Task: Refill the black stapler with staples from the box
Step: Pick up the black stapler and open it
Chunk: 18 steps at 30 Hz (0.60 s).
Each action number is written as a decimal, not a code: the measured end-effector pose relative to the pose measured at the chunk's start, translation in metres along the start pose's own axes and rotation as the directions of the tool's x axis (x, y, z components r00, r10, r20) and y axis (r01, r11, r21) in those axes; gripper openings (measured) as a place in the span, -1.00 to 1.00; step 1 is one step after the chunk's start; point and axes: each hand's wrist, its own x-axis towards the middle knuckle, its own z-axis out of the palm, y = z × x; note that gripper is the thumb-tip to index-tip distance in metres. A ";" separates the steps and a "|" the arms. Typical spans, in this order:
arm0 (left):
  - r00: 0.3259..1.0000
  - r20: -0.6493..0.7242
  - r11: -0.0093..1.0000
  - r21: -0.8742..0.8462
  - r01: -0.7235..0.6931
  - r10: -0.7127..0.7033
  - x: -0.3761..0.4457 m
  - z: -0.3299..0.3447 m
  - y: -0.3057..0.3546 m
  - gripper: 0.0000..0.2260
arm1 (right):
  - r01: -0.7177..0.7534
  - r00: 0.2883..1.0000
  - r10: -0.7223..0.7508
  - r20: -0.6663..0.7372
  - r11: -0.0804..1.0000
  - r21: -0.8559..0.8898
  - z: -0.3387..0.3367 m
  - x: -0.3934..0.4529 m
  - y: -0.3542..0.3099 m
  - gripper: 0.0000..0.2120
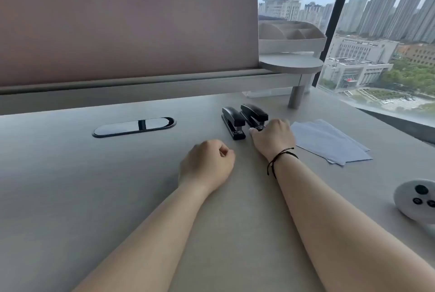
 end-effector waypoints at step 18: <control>0.986 0.143 0.962 -0.268 -0.046 0.087 -0.062 -0.049 -0.024 -0.94 | -0.002 1.000 0.001 -0.008 0.998 -0.056 -0.051 -0.120 0.020 -0.66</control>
